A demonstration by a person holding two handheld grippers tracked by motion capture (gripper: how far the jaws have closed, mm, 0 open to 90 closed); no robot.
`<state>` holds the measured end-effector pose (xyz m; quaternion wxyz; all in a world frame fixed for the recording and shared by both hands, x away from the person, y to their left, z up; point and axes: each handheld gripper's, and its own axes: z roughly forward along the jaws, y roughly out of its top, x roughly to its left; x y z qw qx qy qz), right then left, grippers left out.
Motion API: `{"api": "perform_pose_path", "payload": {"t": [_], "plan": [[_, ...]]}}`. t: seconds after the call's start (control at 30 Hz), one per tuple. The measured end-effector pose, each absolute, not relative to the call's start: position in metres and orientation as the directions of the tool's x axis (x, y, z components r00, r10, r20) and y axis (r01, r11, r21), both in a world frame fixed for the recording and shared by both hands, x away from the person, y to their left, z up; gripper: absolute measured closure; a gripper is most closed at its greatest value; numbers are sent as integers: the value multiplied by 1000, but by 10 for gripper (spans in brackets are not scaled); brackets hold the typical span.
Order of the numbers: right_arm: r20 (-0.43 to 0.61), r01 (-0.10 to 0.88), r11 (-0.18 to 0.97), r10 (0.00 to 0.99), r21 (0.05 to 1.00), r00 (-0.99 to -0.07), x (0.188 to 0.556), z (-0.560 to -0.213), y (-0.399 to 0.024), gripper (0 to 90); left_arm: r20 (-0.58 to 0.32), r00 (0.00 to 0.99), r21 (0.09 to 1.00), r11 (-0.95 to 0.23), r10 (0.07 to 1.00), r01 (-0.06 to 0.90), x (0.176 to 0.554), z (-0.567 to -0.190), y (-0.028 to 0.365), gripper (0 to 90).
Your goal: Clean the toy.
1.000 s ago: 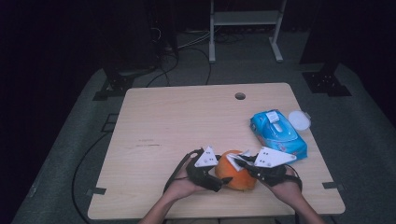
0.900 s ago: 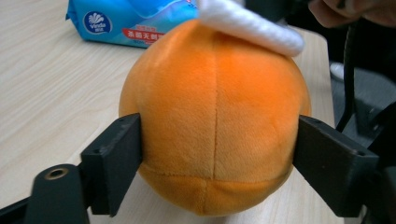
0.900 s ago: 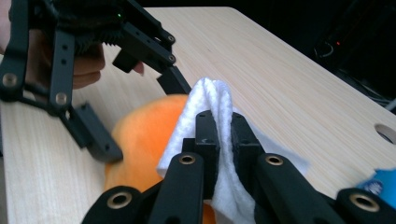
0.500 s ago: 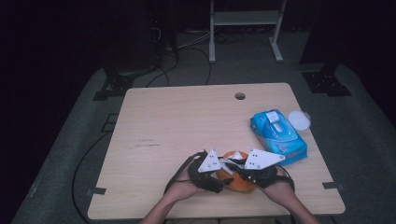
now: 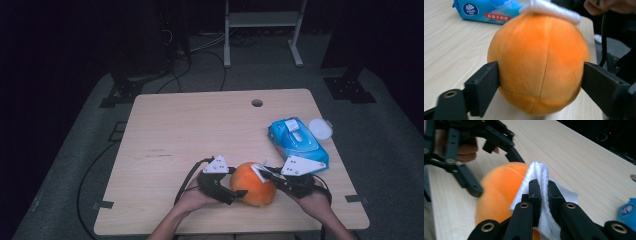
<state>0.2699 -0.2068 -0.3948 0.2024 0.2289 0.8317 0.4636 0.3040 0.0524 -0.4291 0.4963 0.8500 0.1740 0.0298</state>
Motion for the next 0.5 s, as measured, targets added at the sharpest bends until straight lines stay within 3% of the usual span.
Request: {"api": "perform_pose_path", "payload": {"t": [0.27, 0.5], "plan": [[-123, 140, 472, 483, 871, -867, 264, -391, -171, 837, -6, 949, 846, -505, 314, 173, 297, -428, 50, 236], [-123, 171, 476, 526, 863, -842, 271, -393, -185, 837, -13, 950, 837, -516, 313, 181, 301, -435, 59, 261]]}}
